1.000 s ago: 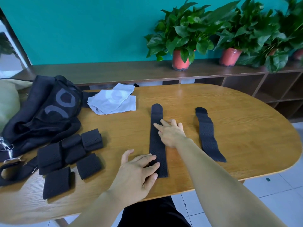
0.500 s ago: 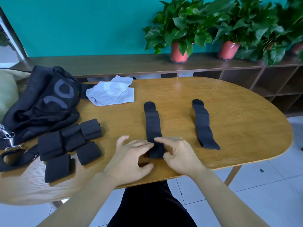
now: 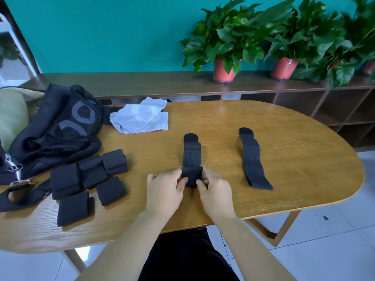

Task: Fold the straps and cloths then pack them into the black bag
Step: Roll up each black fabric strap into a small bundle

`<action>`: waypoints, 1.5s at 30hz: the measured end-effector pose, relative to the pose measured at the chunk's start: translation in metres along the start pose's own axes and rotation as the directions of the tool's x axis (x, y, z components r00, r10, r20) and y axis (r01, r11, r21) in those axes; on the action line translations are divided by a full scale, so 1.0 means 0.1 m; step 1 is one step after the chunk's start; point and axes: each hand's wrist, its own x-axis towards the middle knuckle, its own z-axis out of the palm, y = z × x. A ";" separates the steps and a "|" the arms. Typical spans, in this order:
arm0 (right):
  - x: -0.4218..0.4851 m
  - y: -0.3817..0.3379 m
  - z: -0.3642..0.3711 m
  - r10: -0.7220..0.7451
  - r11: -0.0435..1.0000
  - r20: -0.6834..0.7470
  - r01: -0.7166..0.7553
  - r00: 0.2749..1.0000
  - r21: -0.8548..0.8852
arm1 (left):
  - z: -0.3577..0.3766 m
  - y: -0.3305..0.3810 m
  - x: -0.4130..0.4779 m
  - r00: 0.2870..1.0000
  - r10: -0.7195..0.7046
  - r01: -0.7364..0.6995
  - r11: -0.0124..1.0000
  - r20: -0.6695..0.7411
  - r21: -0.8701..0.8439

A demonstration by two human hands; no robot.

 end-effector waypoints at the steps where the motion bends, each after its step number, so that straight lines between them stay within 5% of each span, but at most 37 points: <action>1: 0.01 0.01 0.03 0.001 0.999 -0.015 -0.002 1.000 -0.037 | 0.02 0.01 0.02 1.000 -0.006 0.006 1.000 -0.002 0.003; 15: -0.02 0.03 0.14 -0.164 0.971 -0.150 0.134 0.975 -0.196 | 0.08 0.02 0.05 0.988 -0.020 0.030 0.998 0.154 -0.060; 28: -0.06 0.02 0.09 -0.150 0.970 -0.003 0.146 0.989 -0.194 | -0.18 -0.08 0.19 0.891 0.116 -0.184 0.976 0.439 0.116; 33: -0.10 -0.01 0.04 -0.192 0.965 -0.006 0.188 0.981 -0.182 | -0.31 -0.20 0.14 0.881 0.191 -0.260 0.960 0.432 0.105; 42: -0.08 -0.01 0.00 -0.272 0.939 0.055 0.278 0.961 -0.202 | -0.37 -0.22 0.10 0.895 0.153 -0.192 0.980 0.418 0.053; 45: 0.02 -0.05 -0.03 -0.184 0.977 0.034 0.187 0.982 -0.106 | -0.40 -0.20 0.14 0.901 0.117 -0.135 0.991 0.417 0.015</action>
